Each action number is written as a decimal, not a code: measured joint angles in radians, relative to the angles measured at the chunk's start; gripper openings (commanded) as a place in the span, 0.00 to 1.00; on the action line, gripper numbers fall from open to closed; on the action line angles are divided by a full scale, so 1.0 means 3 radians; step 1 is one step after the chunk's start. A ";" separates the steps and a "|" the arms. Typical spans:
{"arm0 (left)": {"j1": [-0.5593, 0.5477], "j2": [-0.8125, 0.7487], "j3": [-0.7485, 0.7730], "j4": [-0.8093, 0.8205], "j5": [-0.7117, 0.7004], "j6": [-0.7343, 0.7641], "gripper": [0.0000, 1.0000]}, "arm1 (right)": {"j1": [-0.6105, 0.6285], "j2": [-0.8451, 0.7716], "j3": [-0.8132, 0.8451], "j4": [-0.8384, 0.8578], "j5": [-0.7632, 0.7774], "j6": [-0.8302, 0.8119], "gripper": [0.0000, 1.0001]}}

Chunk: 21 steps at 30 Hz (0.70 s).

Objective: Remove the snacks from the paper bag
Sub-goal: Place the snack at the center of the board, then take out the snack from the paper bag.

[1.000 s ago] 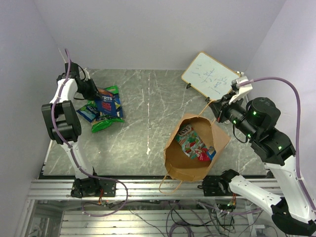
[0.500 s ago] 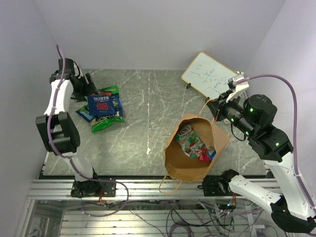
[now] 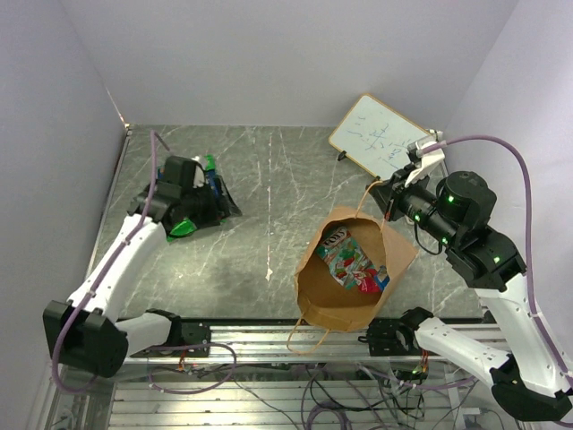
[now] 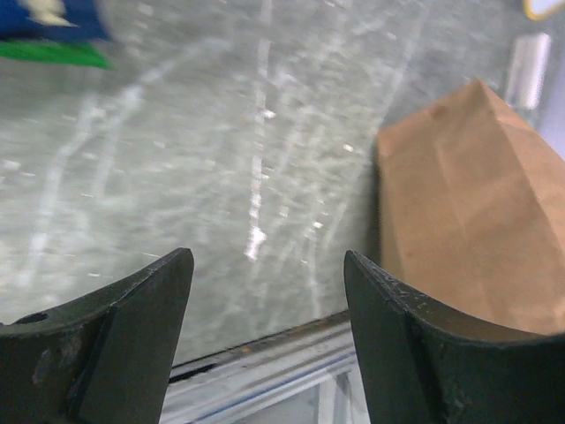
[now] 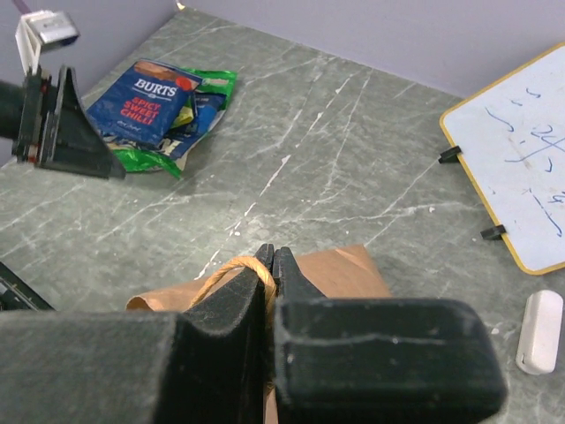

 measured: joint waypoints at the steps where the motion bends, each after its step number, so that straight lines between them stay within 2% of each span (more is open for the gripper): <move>1: -0.0191 -0.0079 -0.0045 0.0050 -0.0008 -0.0132 0.78 | 0.0000 0.0001 -0.0001 0.0014 -0.0004 0.0000 0.00; 6: -0.0975 -0.0254 -0.0046 0.0234 -0.0134 -0.0601 0.78 | 0.0000 0.0008 -0.0024 0.0104 0.0000 0.0000 0.00; 11: -0.1708 -0.0390 0.0028 0.0300 -0.0515 -0.0886 0.76 | 0.0000 0.0020 -0.0052 0.0173 0.0003 0.0004 0.00; 17: -0.2747 -0.0614 0.0031 0.0390 -0.1216 -0.1161 0.75 | 0.0000 0.0025 -0.0125 0.0238 0.0008 0.0051 0.00; 21: -0.3395 -0.0472 0.0186 0.0397 -0.1700 -0.1197 0.74 | 0.0000 0.0051 -0.0137 0.0282 0.0019 0.0062 0.00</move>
